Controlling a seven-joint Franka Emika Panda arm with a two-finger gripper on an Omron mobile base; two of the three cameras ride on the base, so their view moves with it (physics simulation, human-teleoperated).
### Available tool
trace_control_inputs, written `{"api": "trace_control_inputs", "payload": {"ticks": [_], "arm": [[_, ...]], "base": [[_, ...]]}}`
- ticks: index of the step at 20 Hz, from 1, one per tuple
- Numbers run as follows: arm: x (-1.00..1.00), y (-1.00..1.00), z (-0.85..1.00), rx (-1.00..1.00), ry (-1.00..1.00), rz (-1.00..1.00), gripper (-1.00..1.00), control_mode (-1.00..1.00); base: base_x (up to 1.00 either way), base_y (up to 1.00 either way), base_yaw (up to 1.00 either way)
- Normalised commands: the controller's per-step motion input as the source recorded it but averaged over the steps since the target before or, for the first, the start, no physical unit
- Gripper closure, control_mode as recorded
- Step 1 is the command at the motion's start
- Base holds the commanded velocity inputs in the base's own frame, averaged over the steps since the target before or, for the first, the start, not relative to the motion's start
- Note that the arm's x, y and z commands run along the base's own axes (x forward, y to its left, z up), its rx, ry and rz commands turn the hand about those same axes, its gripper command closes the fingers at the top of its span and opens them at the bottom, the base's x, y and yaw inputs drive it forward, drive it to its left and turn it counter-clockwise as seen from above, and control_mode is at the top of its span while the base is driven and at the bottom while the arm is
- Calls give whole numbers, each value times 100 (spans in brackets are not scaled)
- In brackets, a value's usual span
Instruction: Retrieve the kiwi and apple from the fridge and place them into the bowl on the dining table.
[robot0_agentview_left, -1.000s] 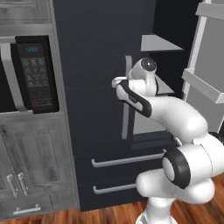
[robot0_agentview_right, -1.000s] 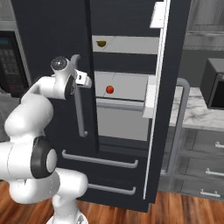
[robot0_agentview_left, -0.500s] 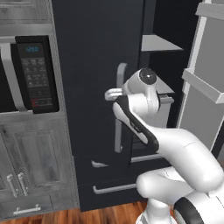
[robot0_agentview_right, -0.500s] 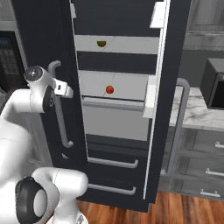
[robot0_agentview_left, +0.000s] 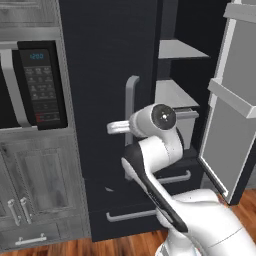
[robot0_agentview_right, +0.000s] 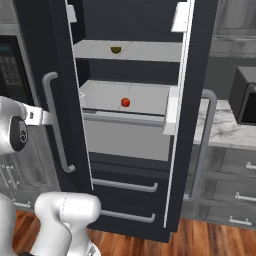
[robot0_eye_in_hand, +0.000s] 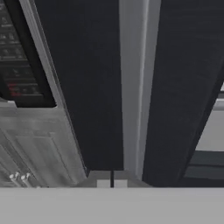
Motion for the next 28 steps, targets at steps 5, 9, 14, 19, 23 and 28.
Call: {"api": "trace_control_inputs", "payload": {"ticks": [5, 9, 14, 19, 23, 28], "arm": [[-90, 32, 69, -5, -17, 0, -100, -100], [-51, -3, 73, 0, -2, 0, -100, -100], [-20, -42, 68, 3, 0, -1, -100, -100], [0, -71, 44, 22, 9, -5, -100, -100], [0, -92, 2, 36, 10, -8, -100, -100], [0, -74, -6, 43, 5, -6, -100, -100]], "base": [[0, 0, 0], [0, 0, 0], [0, 0, 0], [0, 0, 0], [0, 0, 0], [0, 0, 0]]}}
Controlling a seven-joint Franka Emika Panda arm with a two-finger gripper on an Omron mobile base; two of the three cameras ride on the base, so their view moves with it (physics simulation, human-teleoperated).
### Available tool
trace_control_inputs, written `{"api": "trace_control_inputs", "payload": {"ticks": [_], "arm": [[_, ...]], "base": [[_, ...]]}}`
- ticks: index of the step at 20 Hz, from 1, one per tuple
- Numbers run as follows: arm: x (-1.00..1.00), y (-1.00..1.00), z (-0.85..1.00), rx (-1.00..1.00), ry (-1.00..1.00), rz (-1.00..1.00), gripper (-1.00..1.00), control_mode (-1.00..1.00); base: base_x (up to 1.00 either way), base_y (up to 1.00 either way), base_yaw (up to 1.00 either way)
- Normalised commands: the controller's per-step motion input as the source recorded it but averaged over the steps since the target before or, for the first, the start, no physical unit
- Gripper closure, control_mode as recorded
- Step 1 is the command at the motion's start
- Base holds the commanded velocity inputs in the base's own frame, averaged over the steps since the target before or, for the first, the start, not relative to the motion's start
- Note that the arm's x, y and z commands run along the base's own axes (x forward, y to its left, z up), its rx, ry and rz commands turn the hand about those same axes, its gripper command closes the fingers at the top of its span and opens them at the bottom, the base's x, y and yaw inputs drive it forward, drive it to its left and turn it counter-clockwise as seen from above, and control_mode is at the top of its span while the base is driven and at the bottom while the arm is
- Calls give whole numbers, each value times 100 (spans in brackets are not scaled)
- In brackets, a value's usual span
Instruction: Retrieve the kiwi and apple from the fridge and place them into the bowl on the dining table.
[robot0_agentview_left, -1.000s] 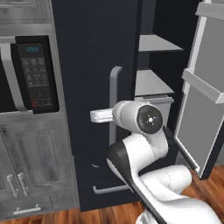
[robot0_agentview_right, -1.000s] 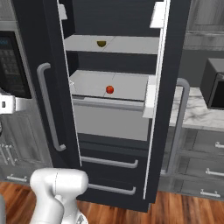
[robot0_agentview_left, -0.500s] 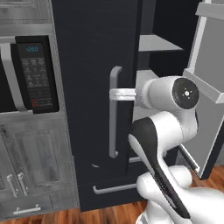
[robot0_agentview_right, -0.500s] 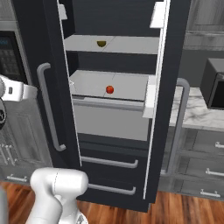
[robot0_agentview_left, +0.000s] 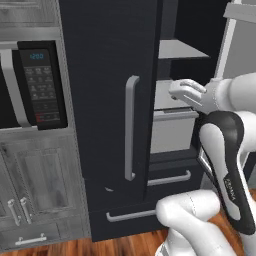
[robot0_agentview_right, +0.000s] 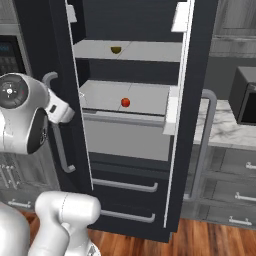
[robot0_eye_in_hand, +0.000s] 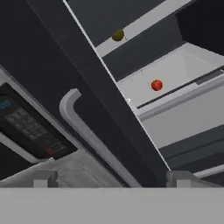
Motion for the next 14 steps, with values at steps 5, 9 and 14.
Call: {"api": "trace_control_inputs", "payload": {"ticks": [5, 9, 14], "arm": [[2, -23, -30, 37, 0, -11, -100, -100], [6, -12, -15, 36, 3, -14, -100, -100], [13, 0, 0, 37, 22, -11, -100, -100]], "base": [[0, 0, 0], [0, 0, 0], [0, 0, 0]]}}
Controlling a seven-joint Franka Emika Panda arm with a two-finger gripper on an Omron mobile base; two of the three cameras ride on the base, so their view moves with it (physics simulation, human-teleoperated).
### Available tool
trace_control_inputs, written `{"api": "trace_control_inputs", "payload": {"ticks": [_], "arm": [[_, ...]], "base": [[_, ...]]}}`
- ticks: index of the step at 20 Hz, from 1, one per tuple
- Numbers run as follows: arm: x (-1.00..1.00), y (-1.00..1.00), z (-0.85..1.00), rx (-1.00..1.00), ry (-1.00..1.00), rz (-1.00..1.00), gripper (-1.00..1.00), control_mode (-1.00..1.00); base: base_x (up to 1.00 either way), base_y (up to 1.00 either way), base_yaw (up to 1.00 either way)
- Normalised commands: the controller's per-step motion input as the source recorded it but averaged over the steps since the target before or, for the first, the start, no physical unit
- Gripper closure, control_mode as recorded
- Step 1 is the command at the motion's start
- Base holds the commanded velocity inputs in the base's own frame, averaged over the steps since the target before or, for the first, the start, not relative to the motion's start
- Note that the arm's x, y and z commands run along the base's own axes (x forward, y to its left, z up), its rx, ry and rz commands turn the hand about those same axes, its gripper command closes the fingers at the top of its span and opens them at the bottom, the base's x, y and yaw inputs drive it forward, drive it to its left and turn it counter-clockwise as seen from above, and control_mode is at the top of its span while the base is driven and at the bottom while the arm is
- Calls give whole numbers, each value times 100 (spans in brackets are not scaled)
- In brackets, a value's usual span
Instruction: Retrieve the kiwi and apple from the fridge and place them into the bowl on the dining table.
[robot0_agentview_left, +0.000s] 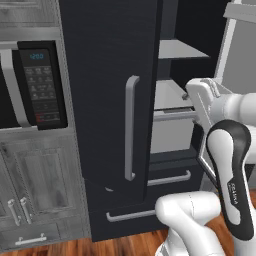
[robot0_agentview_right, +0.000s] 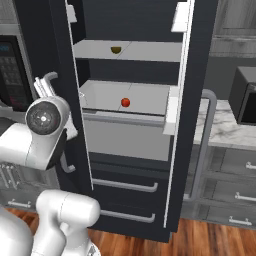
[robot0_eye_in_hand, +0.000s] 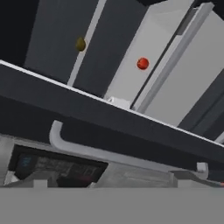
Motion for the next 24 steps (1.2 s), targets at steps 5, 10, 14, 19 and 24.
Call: {"api": "trace_control_inputs", "payload": {"ticks": [5, 10, 14, 19, 24], "arm": [[31, -22, 0, 33, 21, -3, -100, -100], [33, -35, 0, 24, 18, 1, -100, -100], [37, 4, -30, 5, 3, 3, -100, -100], [44, 7, -30, 1, 0, 2, -100, -100], [45, 12, -26, 0, 0, 1, -100, -100]], "base": [[0, 0, 0], [0, 0, 0], [0, 0, 0], [0, 0, 0], [0, 0, 0]]}}
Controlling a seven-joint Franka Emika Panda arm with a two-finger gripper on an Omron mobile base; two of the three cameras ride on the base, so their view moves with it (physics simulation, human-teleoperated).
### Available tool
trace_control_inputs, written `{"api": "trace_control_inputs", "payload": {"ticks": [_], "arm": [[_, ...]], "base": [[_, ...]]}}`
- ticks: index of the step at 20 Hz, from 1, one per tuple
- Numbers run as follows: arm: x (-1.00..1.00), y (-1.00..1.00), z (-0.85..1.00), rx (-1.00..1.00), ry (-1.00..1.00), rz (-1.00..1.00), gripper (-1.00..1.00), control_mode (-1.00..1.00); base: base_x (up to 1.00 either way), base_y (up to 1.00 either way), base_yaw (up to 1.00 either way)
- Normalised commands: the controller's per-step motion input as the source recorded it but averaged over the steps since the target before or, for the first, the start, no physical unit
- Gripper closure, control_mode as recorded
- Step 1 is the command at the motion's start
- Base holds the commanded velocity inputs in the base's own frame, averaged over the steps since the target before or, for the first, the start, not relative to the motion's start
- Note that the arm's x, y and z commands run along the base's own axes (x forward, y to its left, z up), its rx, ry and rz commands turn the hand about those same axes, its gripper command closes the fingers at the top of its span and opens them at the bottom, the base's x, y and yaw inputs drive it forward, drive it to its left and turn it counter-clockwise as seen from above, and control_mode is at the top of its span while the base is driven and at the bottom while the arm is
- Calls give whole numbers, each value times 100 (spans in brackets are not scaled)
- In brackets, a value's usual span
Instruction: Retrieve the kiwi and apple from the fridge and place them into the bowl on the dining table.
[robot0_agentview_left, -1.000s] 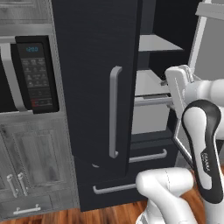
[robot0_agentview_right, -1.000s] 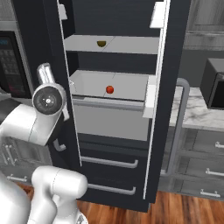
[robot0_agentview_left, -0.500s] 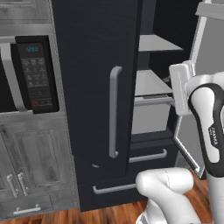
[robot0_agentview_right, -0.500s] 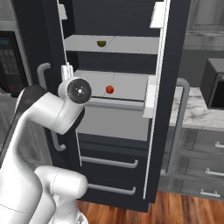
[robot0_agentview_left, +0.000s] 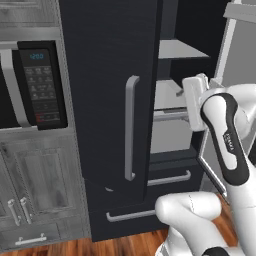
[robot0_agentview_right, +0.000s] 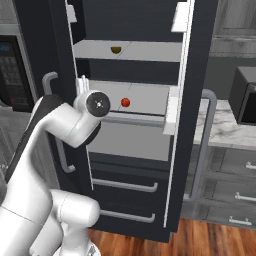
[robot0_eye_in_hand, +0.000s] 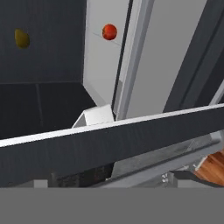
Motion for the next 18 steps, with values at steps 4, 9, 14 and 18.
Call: {"api": "trace_control_inputs", "payload": {"ticks": [4, 9, 14, 18], "arm": [[33, 9, -17, 0, 0, 2, -100, -100], [29, 5, -6, 3, 0, 4, -100, -100], [26, 3, 0, 1, 0, 3, -100, -100], [25, 1, 3, 0, -2, 0, -100, -100]], "base": [[0, 0, 0], [0, 0, 0], [0, 0, 0], [0, 0, 0]]}}
